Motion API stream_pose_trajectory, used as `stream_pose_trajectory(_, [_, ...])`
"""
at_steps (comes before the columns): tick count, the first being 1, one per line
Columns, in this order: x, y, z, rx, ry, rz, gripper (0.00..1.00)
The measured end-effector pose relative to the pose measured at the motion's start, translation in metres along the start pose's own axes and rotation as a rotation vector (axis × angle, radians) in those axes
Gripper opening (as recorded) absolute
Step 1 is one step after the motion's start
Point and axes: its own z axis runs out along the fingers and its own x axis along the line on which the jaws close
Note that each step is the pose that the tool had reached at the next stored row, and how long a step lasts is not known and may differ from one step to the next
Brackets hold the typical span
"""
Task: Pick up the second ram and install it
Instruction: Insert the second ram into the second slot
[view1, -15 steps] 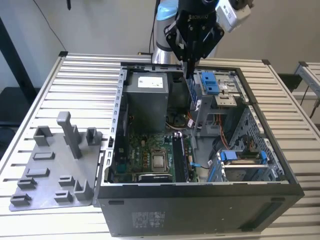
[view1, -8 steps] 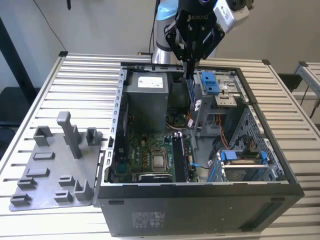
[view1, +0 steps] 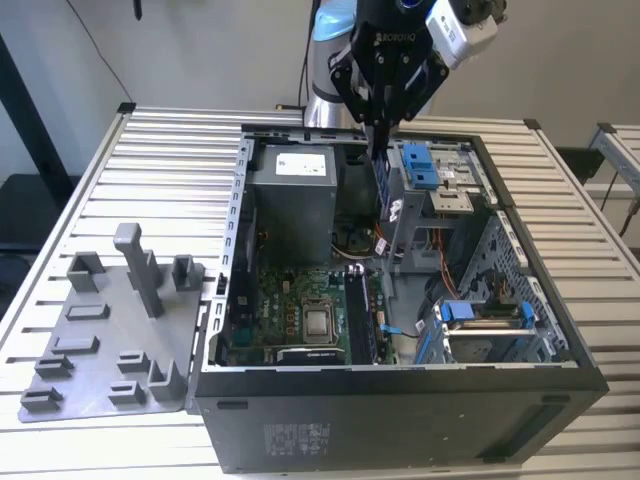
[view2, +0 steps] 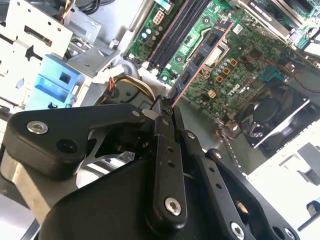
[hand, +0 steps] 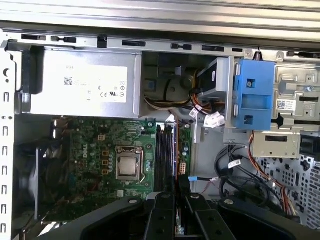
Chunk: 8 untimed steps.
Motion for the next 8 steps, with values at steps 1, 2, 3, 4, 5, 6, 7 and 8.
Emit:
stream_pose_trajectory(1, [-0.0005,0.0000,0.0004,0.0031,0.0045,0.000,0.14])
stream_pose_trajectory(2, [-0.0017,-0.0001,0.0010,0.0038,0.0110,0.000,0.14])
stream_pose_trajectory(3, [-0.0030,-0.0001,0.0014,0.0047,0.0189,0.000,0.14])
stream_pose_trajectory(4, [-0.0044,-0.0001,0.0017,0.0054,0.0286,0.000,0.14])
stream_pose_trajectory(5, [-0.0060,-0.0001,0.0022,0.0054,0.0379,0.000,0.14])
stream_pose_trajectory(6, [-0.0075,-0.0002,0.0029,0.0053,0.0459,0.000,0.14])
stream_pose_trajectory(7, [-0.0089,-0.0003,0.0035,0.0052,0.0542,0.001,0.14])
stream_pose_trajectory(8, [-0.0101,-0.0004,0.0042,0.0050,0.0613,0.001,0.14])
